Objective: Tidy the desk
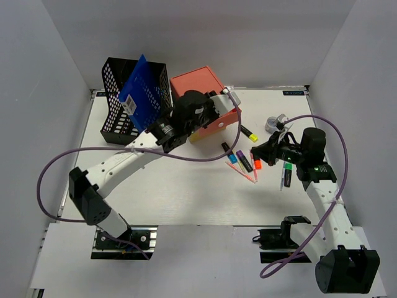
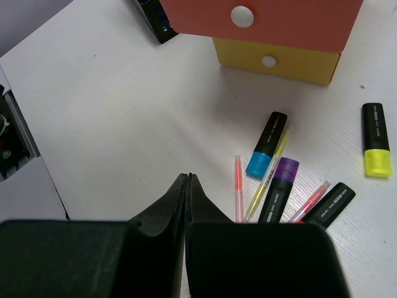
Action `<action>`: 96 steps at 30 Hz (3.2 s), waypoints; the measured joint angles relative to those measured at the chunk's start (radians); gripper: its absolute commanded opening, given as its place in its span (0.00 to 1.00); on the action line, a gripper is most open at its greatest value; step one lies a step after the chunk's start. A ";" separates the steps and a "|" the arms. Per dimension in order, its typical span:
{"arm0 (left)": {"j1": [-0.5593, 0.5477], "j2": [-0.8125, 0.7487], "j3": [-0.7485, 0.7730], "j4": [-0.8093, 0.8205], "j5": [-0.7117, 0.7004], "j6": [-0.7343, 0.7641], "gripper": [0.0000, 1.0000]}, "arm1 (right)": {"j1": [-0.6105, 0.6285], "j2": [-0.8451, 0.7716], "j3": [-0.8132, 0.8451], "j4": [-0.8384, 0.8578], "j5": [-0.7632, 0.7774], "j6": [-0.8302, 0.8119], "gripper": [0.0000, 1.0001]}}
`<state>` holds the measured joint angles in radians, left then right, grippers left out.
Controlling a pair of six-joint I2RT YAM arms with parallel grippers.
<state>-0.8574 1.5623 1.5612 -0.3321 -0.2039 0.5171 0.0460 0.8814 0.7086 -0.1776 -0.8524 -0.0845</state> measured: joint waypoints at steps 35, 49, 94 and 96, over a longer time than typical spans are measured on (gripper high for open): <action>0.084 0.130 -0.044 0.128 0.062 0.027 0.65 | -0.040 -0.011 -0.004 0.001 -0.035 0.002 0.16; 0.084 0.029 -0.097 0.155 -0.004 -0.135 0.00 | -0.072 0.032 -0.005 0.018 0.072 -0.001 0.15; 0.083 -0.691 -0.848 0.153 -0.005 -0.454 0.92 | 0.118 0.763 0.171 -0.013 0.825 -0.114 0.32; 0.083 -0.691 -0.848 0.153 -0.005 -0.454 0.92 | 0.117 0.761 0.171 -0.012 0.827 -0.119 0.24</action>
<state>-0.7746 0.8715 0.7136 -0.1795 -0.2085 0.0635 0.1631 1.6428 0.8791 -0.1894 -0.0250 -0.2039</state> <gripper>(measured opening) 0.916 0.375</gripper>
